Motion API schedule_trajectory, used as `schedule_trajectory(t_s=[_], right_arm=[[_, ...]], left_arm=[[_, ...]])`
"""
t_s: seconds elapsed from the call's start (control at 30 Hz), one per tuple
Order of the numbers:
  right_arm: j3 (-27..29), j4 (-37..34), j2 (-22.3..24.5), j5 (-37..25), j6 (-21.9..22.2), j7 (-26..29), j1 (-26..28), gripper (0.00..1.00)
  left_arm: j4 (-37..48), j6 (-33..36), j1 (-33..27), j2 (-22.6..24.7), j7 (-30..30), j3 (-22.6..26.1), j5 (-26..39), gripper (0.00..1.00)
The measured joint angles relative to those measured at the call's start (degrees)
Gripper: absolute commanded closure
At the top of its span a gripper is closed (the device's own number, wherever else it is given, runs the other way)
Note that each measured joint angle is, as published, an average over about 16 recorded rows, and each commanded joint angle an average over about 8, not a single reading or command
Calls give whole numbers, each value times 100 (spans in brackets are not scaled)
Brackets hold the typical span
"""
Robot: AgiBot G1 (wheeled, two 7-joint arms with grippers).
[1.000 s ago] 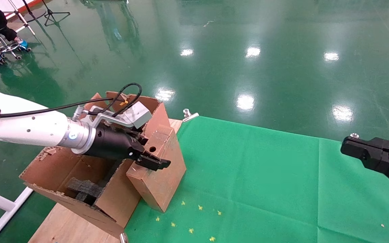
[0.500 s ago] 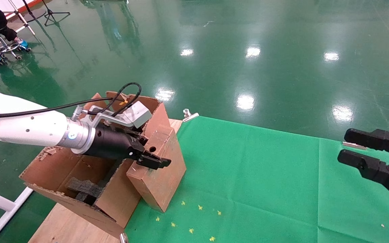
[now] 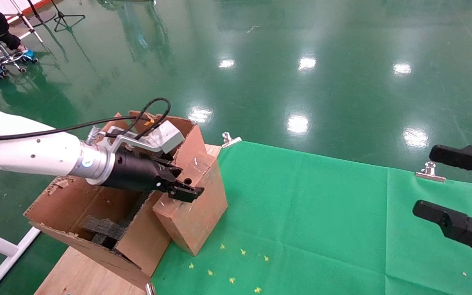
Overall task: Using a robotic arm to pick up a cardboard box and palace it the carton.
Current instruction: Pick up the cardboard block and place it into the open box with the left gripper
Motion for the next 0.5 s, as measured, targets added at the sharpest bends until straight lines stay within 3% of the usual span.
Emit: schedule_trajectory(t_s=[0.5], right_arm=[[0, 0, 0, 0, 0, 0, 0, 0]], left_arm=[[85, -72, -742, -587, 621, -757, -798, 100]])
